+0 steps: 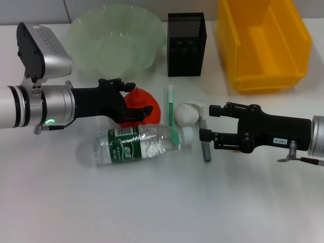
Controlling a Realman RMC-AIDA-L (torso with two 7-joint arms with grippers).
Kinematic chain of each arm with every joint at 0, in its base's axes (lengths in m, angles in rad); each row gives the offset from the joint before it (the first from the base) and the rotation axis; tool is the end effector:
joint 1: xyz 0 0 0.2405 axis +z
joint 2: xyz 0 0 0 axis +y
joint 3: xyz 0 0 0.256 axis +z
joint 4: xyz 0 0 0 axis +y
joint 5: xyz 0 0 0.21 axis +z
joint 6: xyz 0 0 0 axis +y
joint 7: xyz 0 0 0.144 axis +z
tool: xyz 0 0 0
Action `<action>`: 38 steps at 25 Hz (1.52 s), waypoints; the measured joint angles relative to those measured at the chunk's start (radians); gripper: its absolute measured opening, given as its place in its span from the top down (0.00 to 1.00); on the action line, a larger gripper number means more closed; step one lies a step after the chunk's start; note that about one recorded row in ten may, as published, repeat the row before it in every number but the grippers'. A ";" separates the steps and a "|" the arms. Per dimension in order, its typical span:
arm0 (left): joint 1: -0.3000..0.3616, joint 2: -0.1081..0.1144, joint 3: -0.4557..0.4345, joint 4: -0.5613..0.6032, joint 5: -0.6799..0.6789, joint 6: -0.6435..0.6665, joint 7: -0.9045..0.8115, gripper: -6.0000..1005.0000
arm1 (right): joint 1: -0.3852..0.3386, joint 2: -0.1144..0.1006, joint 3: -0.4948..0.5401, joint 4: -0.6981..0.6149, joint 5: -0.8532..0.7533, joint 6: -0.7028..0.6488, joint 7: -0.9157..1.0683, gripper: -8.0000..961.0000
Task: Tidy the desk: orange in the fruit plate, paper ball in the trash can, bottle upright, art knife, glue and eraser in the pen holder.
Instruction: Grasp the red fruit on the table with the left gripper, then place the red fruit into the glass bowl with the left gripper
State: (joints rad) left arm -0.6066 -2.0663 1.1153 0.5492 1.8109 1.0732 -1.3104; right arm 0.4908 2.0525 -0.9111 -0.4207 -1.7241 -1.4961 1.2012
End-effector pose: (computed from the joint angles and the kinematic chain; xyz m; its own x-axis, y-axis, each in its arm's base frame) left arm -0.2535 0.3727 -0.0525 0.9162 0.2699 0.2961 0.3653 -0.8663 -0.3408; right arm 0.2692 0.3053 -0.0369 0.7375 -0.3418 -0.5825 -0.4671 -0.8811 -0.0744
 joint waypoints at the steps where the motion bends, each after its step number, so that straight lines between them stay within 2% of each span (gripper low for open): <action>1: -0.002 0.000 0.004 0.000 0.002 0.002 0.002 0.30 | 0.000 0.000 0.000 0.000 0.000 0.000 0.000 0.18; 5: -0.010 0.002 0.053 0.004 0.008 0.001 0.002 0.31 | 0.000 0.000 0.000 -0.002 0.001 0.002 0.000 0.18; 11: -0.012 -0.002 0.056 0.005 0.003 -0.017 0.001 0.32 | 0.000 0.000 0.000 -0.003 0.002 0.002 0.000 0.18; 22: -0.012 -0.001 0.056 0.007 0.001 -0.019 -0.002 0.76 | -0.001 0.000 0.000 -0.001 0.003 0.002 0.000 0.18; 33: -0.013 -0.001 0.055 0.011 -0.017 -0.008 -0.012 0.83 | -0.003 0.000 0.000 -0.003 0.003 -0.002 0.000 0.18; 36: -0.010 0.000 0.055 0.020 -0.044 0.007 -0.012 0.85 | -0.003 0.000 0.000 -0.003 0.003 -0.002 0.000 0.18; 38: 0.011 0.004 0.040 0.060 -0.129 0.067 -0.012 0.86 | -0.003 0.000 0.000 -0.003 0.003 -0.001 0.000 0.18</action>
State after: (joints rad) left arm -0.5954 -2.0625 1.1556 0.6090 1.6820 1.1400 -1.3223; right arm 0.4877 2.0525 -0.9112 -0.4235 -1.7215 -1.4971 1.2008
